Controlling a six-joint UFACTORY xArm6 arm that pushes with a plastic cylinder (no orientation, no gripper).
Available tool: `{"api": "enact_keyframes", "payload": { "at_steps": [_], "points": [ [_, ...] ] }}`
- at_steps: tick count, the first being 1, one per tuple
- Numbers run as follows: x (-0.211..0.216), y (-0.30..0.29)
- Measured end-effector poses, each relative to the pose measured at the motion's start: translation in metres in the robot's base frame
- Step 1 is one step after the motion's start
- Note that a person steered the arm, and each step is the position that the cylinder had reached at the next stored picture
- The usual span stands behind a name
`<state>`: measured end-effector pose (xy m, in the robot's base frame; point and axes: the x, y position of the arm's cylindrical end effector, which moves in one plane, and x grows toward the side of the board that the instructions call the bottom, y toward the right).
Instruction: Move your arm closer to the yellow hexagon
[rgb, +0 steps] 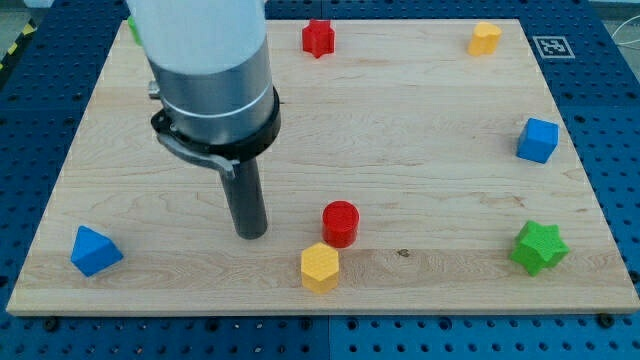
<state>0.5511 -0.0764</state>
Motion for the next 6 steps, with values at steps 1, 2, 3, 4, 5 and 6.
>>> {"api": "enact_keyframes", "payload": {
  "at_steps": [1, 2, 3, 4, 5, 6],
  "points": [
    [0.033, 0.000],
    [0.066, 0.007],
    [0.068, 0.038],
    [0.068, 0.096],
    [0.066, 0.116],
    [0.061, 0.115]
  ]
}}
